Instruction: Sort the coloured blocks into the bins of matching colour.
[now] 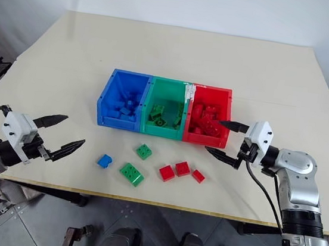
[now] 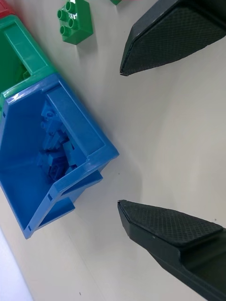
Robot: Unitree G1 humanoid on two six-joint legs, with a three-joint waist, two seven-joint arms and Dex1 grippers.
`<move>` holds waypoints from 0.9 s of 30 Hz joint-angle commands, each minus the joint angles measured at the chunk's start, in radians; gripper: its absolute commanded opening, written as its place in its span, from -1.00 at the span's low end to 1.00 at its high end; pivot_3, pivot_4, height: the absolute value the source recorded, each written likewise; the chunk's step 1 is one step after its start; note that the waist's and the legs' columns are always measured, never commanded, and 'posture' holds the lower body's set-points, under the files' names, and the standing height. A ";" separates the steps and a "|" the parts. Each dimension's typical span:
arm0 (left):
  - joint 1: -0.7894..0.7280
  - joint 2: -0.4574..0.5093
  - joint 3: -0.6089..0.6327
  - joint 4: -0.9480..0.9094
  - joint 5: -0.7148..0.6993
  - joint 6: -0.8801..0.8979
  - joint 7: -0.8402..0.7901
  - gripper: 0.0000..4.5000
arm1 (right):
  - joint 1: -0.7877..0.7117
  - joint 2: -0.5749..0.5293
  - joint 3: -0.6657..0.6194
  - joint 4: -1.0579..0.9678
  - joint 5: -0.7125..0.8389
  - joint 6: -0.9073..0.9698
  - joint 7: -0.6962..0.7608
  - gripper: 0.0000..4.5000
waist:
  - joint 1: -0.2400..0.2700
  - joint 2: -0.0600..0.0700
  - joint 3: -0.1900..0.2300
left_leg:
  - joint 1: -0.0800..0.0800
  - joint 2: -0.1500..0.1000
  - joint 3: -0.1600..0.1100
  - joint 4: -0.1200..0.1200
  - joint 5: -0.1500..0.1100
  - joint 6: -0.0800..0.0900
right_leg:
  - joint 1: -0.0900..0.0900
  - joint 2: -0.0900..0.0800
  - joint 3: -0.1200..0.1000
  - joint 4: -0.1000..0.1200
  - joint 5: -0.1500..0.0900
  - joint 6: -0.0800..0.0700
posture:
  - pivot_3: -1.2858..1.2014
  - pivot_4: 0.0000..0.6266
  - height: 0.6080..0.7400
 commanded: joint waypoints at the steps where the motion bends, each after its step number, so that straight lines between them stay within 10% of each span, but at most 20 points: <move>1: -0.010 0.000 0.006 -0.005 -0.004 -0.026 -0.008 1.00 | 0.012 -0.006 -0.024 -0.030 0.017 -0.010 -0.003 1.00 | 0.000 0.000 0.000 | 0.000 0.000 0.000 0.000 0.000 0.000 | 0.000 0.000 0.000 0.000 0.000 0.000 | 0.03 -0.52 1.00; 19: -0.080 -0.032 -0.336 -0.258 -0.062 0.082 -0.160 1.00 | 0.350 -0.207 -0.292 -0.100 0.048 0.000 -0.008 1.00 | 0.020 0.000 0.000 | 0.001 0.002 0.007 0.001 -0.004 0.002 | 0.000 0.002 0.005 -0.003 0.001 0.001 | 0.03 -0.52 1.00; 27: -0.044 -0.012 -0.303 -0.232 -0.059 0.069 -0.184 1.00 | 0.333 -0.215 -0.167 -0.256 0.076 0.141 0.029 1.00 | 0.018 0.001 0.000 | 0.001 0.004 0.009 0.002 -0.004 0.002 | -0.001 0.003 0.006 -0.003 0.001 0.001 | 0.03 -0.52 1.00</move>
